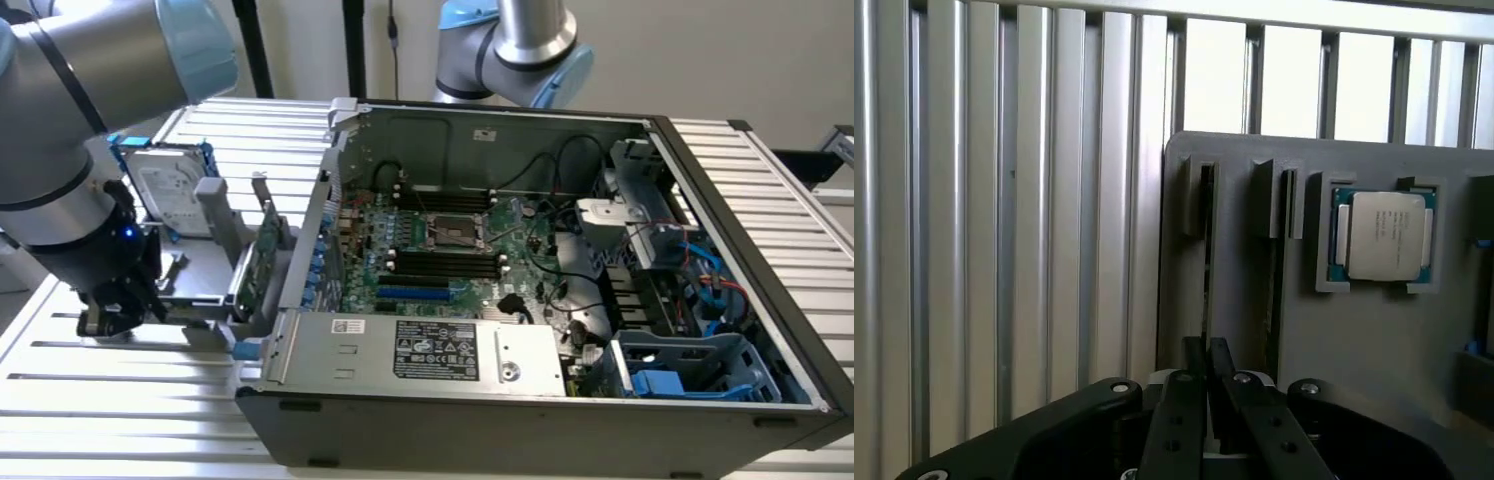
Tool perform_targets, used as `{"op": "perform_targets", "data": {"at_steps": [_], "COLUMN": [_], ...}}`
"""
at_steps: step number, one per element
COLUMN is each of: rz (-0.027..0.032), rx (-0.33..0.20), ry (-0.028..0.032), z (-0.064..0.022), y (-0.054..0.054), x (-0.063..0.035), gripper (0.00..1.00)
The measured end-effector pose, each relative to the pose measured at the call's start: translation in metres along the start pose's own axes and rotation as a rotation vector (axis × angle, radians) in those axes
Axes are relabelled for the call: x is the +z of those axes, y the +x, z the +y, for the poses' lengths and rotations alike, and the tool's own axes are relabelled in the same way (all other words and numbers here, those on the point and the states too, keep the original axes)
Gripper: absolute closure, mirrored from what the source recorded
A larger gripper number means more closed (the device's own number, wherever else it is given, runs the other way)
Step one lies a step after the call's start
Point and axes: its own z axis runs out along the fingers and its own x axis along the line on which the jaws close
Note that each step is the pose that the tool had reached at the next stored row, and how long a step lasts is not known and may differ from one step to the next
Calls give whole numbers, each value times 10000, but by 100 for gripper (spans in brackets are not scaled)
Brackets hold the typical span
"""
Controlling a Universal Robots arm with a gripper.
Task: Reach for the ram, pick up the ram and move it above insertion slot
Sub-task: 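Pick up the ram and move it above insertion slot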
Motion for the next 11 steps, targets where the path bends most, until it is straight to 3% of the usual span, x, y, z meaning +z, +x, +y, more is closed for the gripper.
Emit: {"op": "perform_targets", "data": {"at_steps": [8,11], "rz": [-5,-37], "rx": [0,-1], "ry": [0,2], "z": [-4,-3], "y": [-31,-40], "x": [-343,-437], "gripper": [86,86]}}
